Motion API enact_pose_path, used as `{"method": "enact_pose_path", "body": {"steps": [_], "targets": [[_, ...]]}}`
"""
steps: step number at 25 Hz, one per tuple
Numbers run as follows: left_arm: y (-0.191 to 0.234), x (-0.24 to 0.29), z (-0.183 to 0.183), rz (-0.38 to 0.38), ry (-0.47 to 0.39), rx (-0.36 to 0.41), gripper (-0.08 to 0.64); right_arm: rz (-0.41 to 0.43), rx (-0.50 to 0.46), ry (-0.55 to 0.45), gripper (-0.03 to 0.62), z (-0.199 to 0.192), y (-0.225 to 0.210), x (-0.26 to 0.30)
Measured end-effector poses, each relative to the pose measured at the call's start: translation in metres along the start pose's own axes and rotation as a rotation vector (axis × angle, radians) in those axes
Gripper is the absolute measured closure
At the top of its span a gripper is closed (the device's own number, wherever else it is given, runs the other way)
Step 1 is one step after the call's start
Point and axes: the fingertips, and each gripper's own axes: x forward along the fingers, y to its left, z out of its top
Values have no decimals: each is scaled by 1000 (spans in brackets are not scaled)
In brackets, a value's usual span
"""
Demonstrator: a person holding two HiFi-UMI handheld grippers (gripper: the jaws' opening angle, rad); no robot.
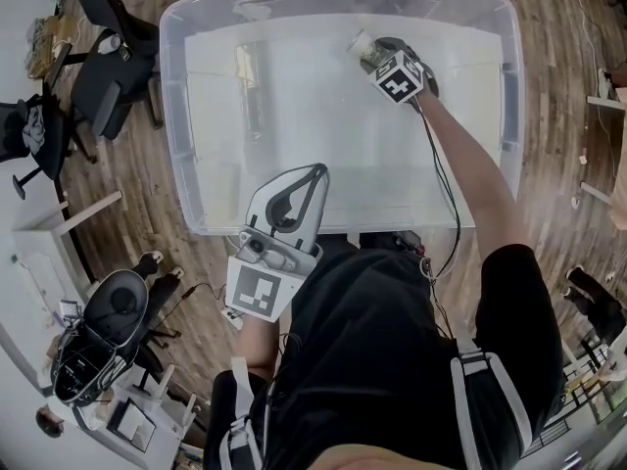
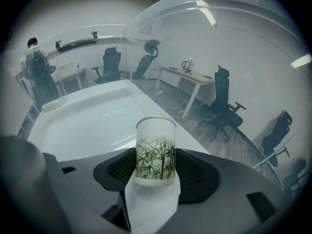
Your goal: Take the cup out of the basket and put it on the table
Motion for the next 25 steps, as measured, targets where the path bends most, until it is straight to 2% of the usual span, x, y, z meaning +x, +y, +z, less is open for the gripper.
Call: {"method": "enact_pose_path", "body": {"steps": [7,25], "targets": [[-2,-2,3,1,-7,1,542,-3,2,11,342,-2,-2,-6],[-12,-6,6,-12,-16,-9,543,14,33,-92,342,26,12,-46]]}}
